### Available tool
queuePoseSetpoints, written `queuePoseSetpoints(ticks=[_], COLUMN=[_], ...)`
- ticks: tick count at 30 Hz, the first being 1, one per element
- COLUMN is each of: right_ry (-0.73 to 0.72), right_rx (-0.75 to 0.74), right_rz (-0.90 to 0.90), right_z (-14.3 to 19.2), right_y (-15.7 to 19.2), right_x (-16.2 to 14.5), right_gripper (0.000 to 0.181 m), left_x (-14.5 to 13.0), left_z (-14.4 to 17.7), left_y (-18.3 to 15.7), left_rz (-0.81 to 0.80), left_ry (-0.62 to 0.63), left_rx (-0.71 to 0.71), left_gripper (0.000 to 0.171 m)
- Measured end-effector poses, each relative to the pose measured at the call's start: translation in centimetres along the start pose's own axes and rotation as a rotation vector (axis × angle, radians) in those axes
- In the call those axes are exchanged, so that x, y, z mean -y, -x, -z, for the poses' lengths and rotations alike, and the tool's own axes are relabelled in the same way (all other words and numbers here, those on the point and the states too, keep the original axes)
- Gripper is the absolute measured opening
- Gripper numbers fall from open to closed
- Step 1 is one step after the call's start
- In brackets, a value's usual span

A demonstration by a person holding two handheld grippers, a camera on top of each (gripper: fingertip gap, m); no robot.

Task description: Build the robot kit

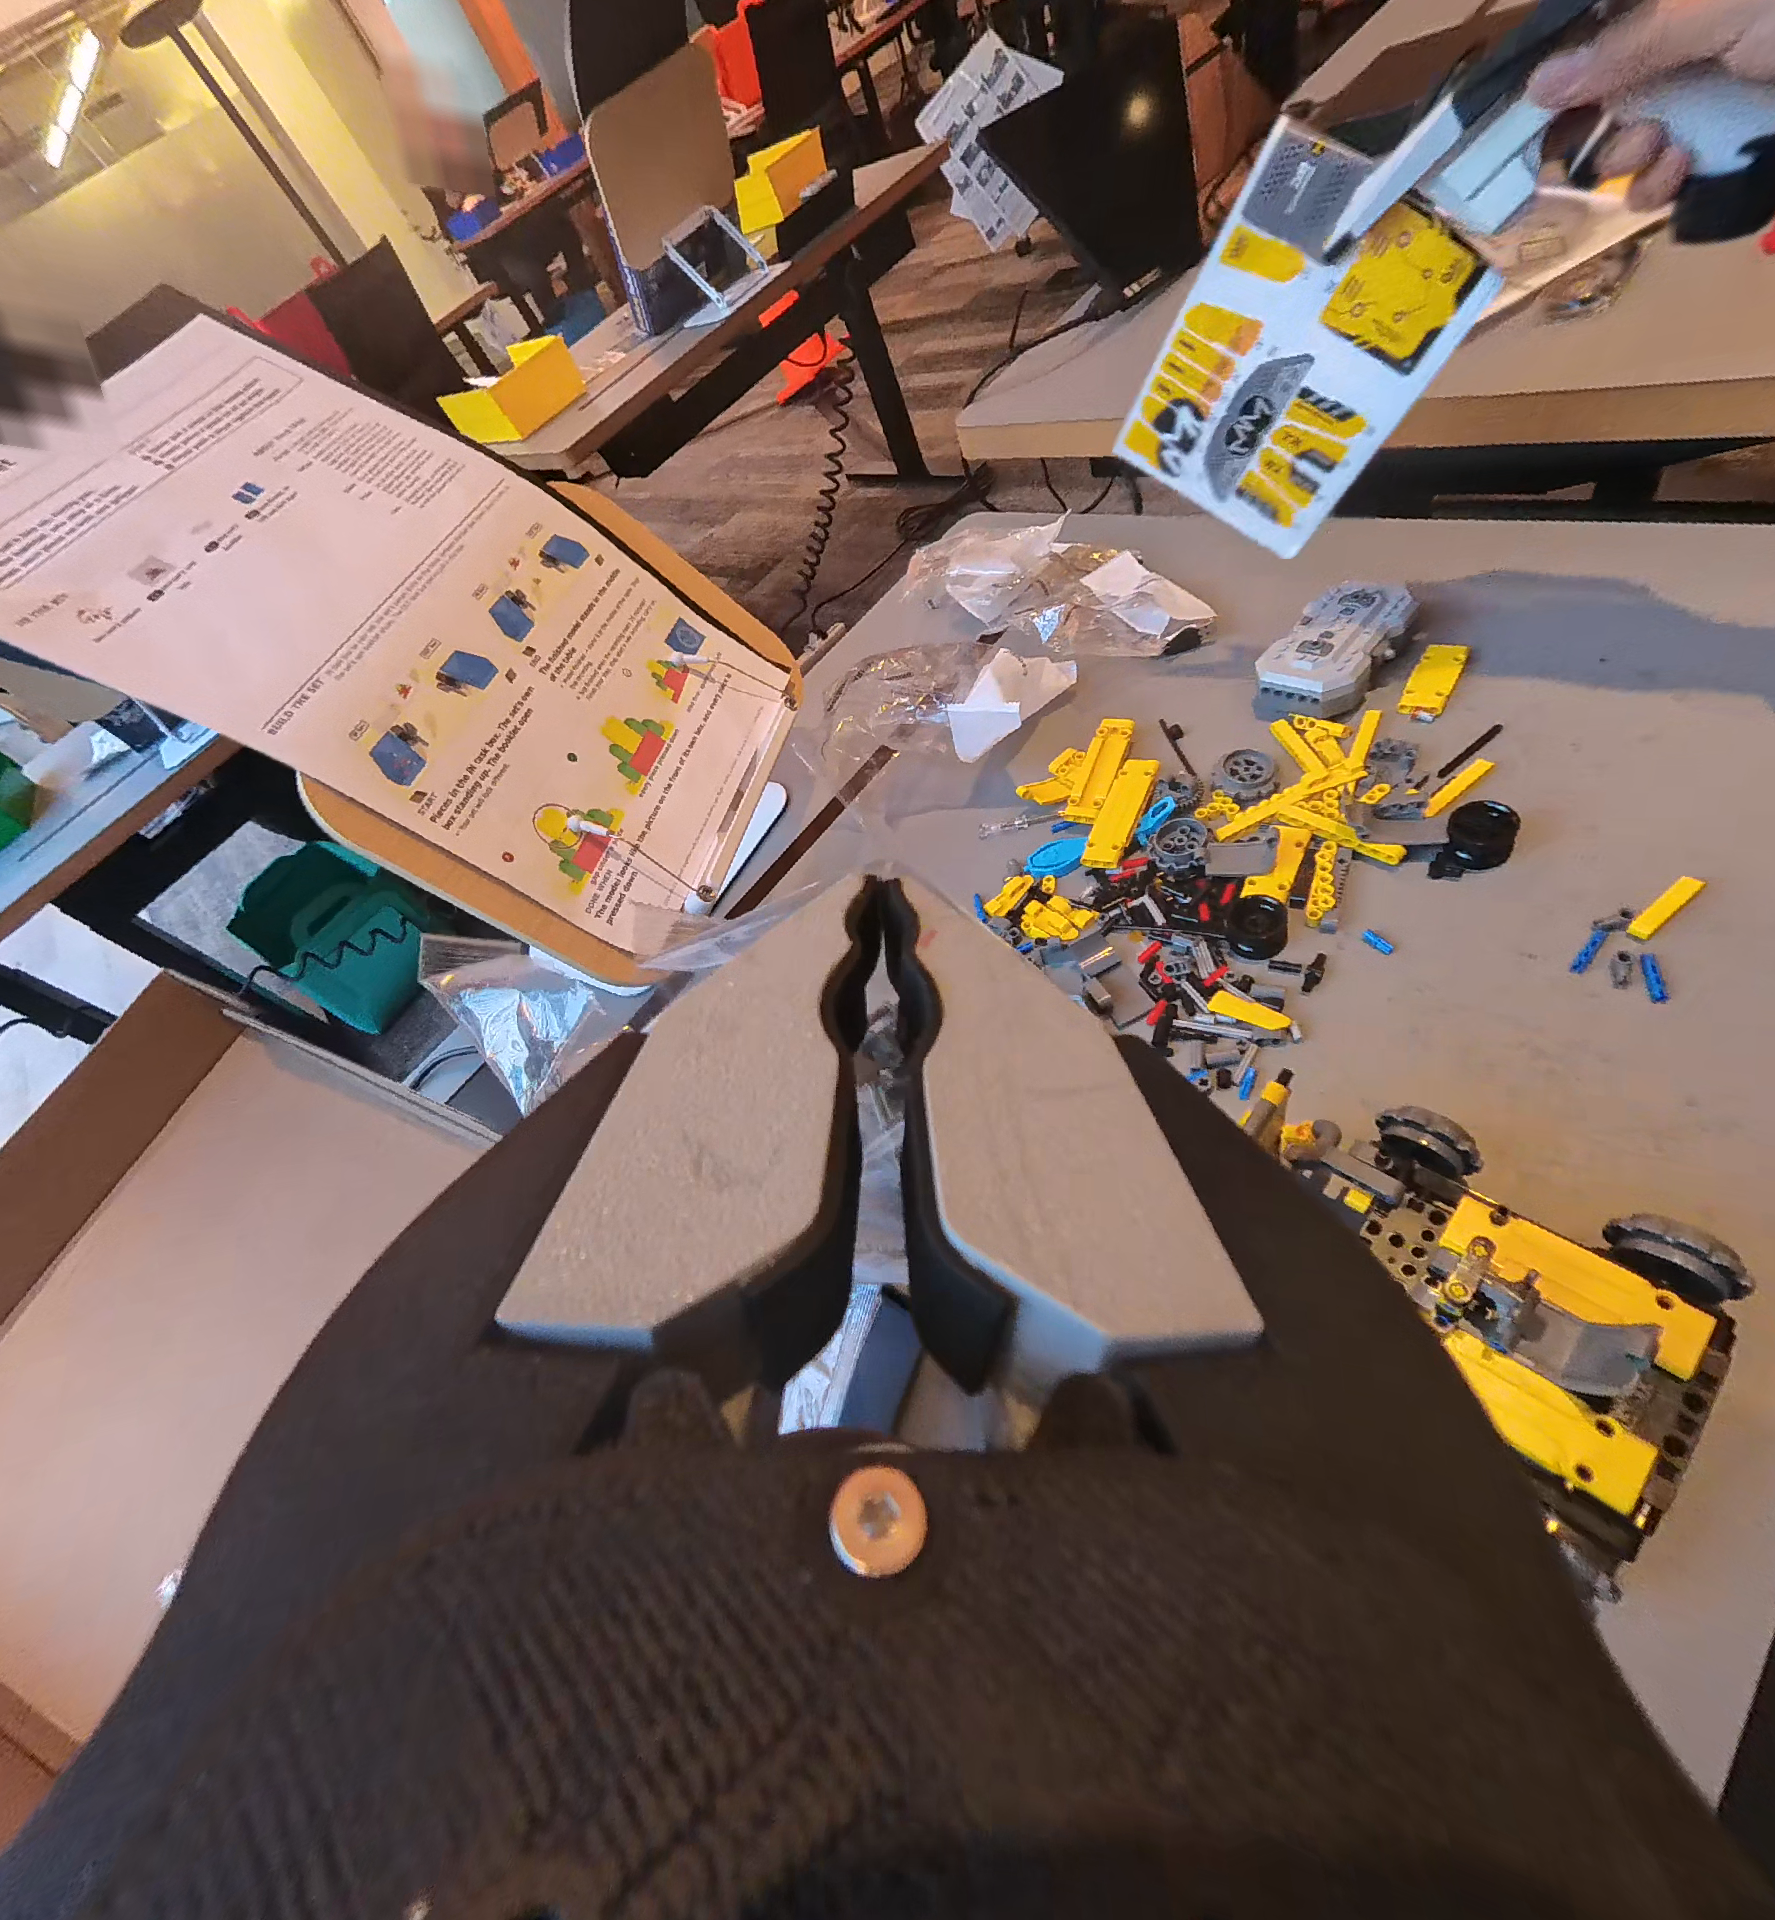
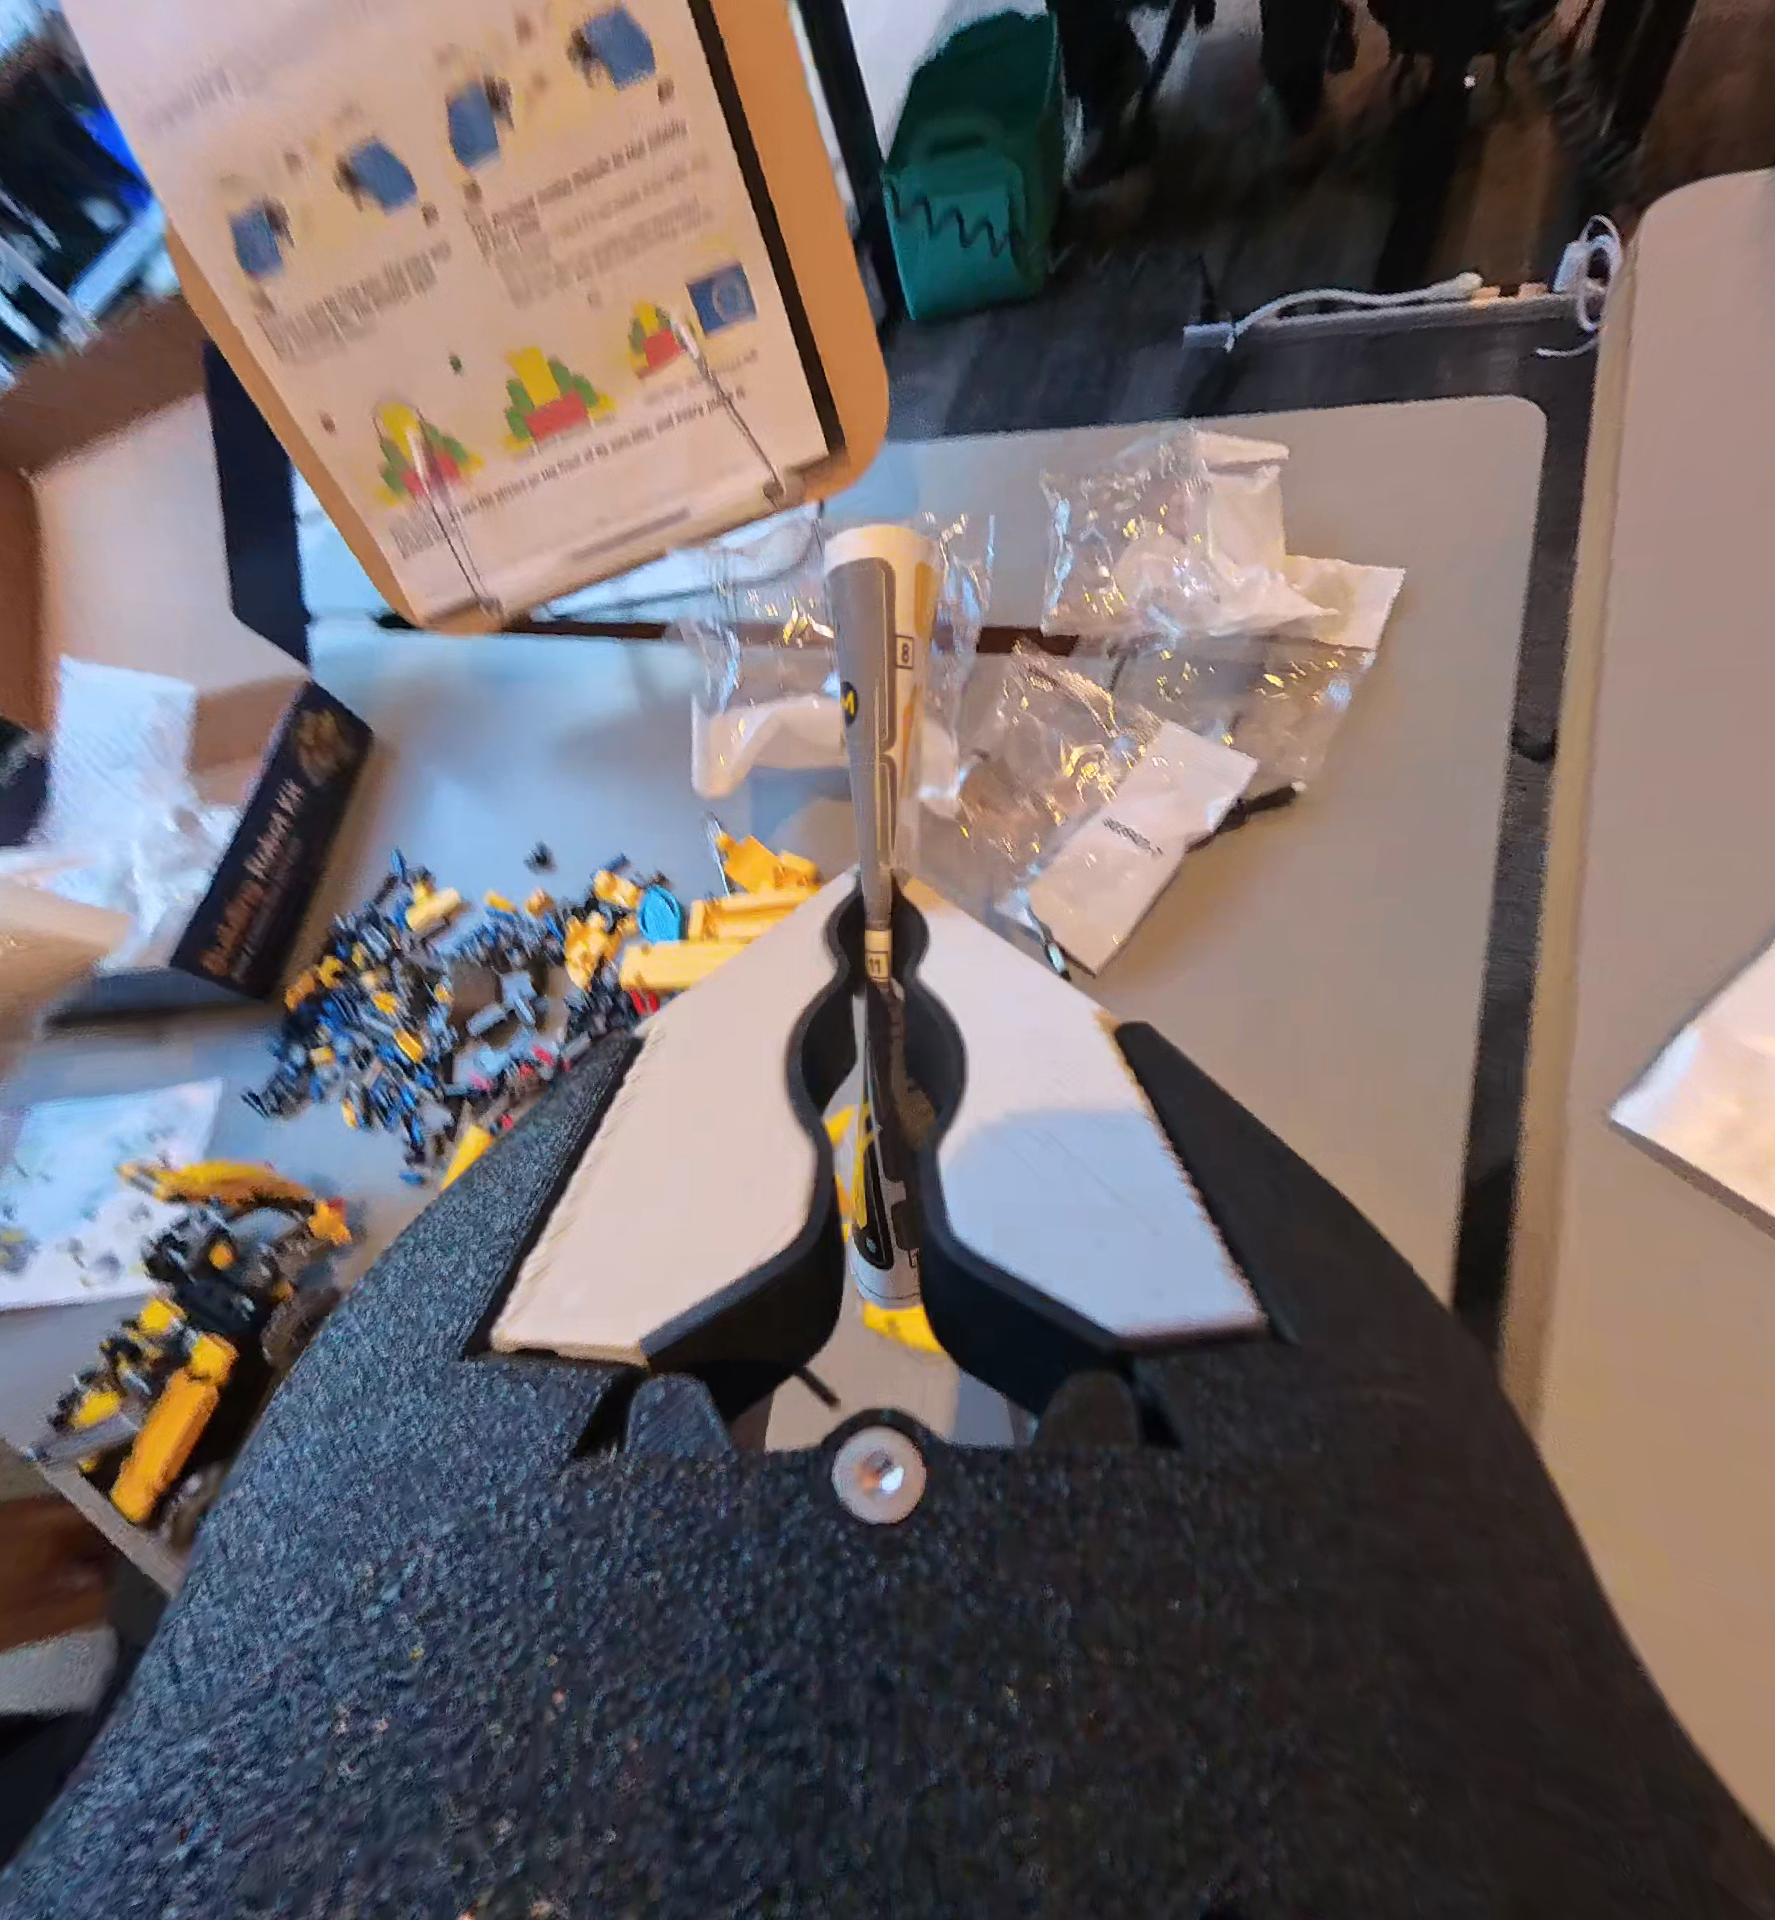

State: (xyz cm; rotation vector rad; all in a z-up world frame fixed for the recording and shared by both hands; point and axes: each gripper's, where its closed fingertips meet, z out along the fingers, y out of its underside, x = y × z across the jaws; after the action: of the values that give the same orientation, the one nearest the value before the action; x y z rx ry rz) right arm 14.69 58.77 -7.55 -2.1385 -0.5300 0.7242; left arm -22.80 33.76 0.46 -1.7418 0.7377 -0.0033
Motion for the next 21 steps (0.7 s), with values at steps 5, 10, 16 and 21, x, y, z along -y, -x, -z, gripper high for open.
queuePoseSetpoints(ticks=[5,10,16,21], right_ry=[-0.095,-0.162,-0.143,-0.056], right_rx=[0.103,0.319,0.398,0.216], right_rz=[-0.134,-0.318,-0.443,-0.403], right_z=[-3.9,-9.3,-14.8,-17.4], right_y=[-0.3,0.6,0.4,-3.2], right_x=[1.6,2.6,2.5,-0.1], right_gripper=[0.000,0.000,0.000,0.004], left_x=[-0.2,-0.4,-0.8,-1.0], left_z=[-0.2,-0.9,-2.0,-2.5], left_y=[-0.3,-0.3,-0.1,0.0], left_rz=[-0.005,-0.009,-0.018,-0.021], left_ry=[0.022,0.039,0.075,0.081], left_rx=[-0.001,-0.005,-0.013,-0.015], left_gripper=[0.000,0.000,0.000,0.000])
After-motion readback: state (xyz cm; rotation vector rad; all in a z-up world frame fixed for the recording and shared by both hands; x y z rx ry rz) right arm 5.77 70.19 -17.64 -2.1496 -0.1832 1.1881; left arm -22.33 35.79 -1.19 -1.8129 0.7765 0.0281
